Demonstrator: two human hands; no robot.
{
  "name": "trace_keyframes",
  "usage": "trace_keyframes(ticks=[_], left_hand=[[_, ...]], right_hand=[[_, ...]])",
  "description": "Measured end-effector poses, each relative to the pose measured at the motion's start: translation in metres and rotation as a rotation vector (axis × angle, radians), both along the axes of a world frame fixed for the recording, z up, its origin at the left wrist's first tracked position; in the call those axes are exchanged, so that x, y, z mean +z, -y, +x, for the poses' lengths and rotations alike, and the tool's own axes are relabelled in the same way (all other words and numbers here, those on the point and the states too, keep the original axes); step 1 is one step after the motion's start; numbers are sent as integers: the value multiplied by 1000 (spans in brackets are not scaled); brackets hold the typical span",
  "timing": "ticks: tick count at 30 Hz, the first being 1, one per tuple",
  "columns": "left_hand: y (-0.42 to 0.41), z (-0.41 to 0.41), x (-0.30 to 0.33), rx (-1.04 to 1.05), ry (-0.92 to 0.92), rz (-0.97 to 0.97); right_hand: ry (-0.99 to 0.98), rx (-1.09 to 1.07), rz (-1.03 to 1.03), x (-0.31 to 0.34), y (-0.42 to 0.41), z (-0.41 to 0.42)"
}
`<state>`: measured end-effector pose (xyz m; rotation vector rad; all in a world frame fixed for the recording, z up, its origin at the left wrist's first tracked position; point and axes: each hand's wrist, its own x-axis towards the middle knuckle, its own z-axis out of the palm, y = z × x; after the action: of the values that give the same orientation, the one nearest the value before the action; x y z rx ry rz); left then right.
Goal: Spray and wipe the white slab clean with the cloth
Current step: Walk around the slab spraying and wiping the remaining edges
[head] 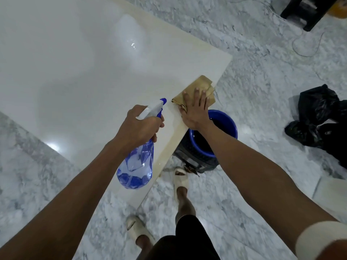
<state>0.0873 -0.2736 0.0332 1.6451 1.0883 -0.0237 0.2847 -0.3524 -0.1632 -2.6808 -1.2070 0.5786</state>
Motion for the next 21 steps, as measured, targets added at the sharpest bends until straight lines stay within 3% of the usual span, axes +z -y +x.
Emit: trace_keyframes(ticks=[21], left_hand=[[39, -267, -9, -80, 0, 12]], right_hand=[[103, -69, 52, -8, 56, -286]])
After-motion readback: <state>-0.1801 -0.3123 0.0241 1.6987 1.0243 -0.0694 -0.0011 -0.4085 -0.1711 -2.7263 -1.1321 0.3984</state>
